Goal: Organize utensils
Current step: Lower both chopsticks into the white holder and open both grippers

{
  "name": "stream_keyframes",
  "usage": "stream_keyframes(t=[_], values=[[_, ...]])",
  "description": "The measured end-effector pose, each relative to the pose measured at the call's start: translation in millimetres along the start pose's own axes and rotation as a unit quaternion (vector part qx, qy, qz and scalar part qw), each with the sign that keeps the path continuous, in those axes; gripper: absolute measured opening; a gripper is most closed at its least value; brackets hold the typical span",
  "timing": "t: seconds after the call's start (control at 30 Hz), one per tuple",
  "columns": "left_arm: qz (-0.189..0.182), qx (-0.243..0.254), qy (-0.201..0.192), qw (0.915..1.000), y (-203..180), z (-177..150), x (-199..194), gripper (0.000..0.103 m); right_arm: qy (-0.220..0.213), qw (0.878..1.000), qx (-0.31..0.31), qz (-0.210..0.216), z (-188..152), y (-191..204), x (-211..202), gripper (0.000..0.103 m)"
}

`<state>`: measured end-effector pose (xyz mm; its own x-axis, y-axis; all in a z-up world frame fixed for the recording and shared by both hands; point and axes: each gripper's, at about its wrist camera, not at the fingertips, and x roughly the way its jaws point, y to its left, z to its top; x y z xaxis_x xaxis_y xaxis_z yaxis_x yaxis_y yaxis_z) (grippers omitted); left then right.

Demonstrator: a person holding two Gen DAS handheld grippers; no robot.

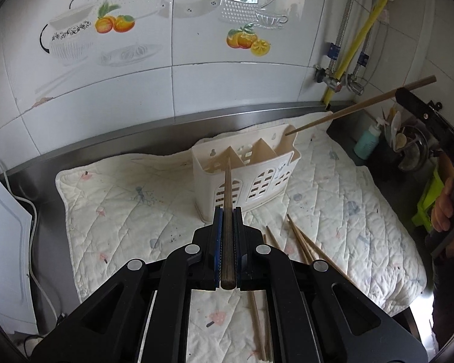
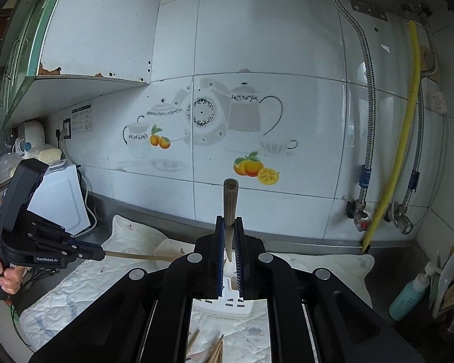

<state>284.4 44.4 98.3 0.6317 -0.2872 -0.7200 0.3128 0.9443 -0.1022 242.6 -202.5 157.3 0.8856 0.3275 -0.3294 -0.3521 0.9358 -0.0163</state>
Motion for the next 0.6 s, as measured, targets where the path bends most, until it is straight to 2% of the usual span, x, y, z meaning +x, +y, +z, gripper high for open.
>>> stream_keyframes(t=[0.43,0.6], values=[[0.0,-0.035,-0.028,0.999,1.7,47.8,25.7,0.006,0.092,0.996,0.011,-0.009,-11.5,-9.1,68.4,0.006],[-0.005,-0.046,-0.034,0.9983,2.6,53.3,32.7,0.006,0.118,0.993,0.013,-0.016,-18.3,-13.1,89.3,0.006]])
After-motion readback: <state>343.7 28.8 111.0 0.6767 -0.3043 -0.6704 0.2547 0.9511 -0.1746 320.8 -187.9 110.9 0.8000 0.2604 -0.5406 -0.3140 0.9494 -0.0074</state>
